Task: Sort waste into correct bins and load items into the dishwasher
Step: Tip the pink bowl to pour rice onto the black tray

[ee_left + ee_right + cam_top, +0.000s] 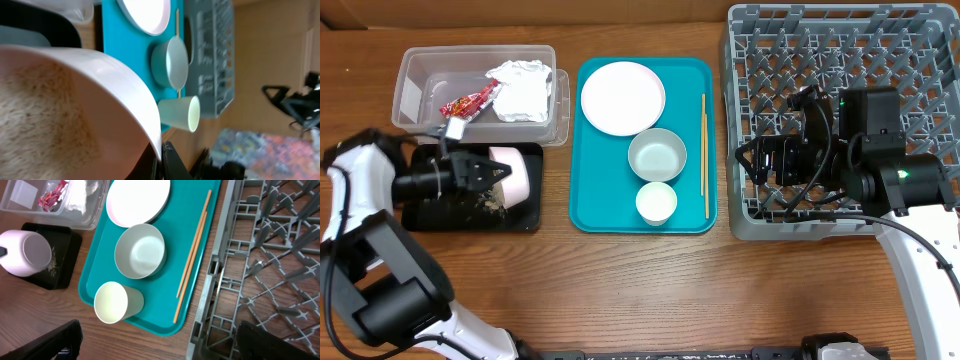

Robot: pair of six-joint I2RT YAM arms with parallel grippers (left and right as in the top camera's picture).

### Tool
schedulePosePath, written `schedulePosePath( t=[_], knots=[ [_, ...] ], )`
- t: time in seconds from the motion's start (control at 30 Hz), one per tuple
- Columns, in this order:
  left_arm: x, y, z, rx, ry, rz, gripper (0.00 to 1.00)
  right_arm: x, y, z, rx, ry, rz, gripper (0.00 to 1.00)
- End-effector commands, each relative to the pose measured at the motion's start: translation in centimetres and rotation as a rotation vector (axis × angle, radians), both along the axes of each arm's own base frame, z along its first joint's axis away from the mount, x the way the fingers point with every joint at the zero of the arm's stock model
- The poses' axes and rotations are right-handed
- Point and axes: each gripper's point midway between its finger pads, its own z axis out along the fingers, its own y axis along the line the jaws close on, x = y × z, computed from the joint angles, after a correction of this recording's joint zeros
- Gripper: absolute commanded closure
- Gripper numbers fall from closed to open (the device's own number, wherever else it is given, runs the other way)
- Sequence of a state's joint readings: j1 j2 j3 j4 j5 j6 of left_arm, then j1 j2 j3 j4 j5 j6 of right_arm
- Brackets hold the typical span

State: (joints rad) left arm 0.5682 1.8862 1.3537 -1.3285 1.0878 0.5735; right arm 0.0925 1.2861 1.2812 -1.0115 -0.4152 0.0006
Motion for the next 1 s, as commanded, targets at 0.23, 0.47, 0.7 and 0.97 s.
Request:
schedulePosePath(
  t=[0.23, 0.47, 0.7, 0.97],
  knots=[
    [0.7, 2.8, 3.5, -0.224, -0.172, 0.19, 0.96, 0.4, 0.2, 1.1, 0.012, -0.028, 0.005, 0.0],
    [1.1, 4.2, 5.5, -0.365, -0.172, 0.29, 0.96, 0.3, 0.2, 1.1, 0.012, -0.028, 0.004, 0.0],
    [1.4, 4.8, 6.8, -0.463, -0.155, 0.335, 0.96, 0.3, 0.2, 1.1, 0.012, -0.028, 0.005, 0.0],
    [1.3, 5.3, 6.8, -0.467, -0.151, 0.352, 0.96, 0.3, 0.2, 1.1, 0.012, -0.028, 0.004, 0.0]
  ],
)
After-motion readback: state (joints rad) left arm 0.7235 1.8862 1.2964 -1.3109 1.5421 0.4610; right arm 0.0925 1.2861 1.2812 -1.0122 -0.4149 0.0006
